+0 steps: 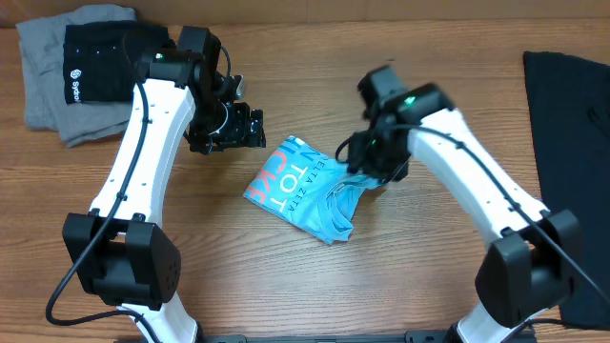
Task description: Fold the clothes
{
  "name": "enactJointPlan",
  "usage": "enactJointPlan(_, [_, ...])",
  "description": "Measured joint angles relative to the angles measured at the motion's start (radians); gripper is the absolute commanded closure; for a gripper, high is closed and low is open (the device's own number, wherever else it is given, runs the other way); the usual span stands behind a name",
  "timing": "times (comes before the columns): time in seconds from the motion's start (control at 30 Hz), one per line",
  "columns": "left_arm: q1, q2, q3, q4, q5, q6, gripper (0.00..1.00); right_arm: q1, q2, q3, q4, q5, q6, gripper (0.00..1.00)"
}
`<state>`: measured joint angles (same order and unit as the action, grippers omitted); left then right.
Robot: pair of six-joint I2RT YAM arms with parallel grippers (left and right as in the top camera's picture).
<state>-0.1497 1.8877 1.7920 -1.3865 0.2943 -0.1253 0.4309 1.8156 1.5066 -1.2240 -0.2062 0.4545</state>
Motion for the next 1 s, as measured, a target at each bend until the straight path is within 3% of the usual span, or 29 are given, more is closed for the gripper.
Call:
enactJointPlan(0.27, [0.000,0.000,0.000,0.003,0.000,0.000,0.12,0.020,0.011,-0.178,0.159,-0.122,0.017,0.46])
enactJointPlan(0.57, [0.000,0.000,0.000,0.003,0.000,0.000,0.12,0.021,0.011,-0.227,0.249,-0.172,0.035,0.47])
enactJointPlan(0.77, [0.000,0.000,0.000,0.004,0.000,0.000,0.11,0.021,0.011,-0.240,0.248,-0.179,0.040,0.68])
enactJointPlan(0.9, [0.000,0.000,0.000,0.003,0.000,0.000,0.11,0.020,0.014,-0.242,0.253,-0.179,0.039,0.96])
enactJointPlan(1.0, [0.000,0.000,0.000,0.003,0.000,0.000,0.11,0.021,0.016,-0.247,0.243,-0.172,0.054,0.96])
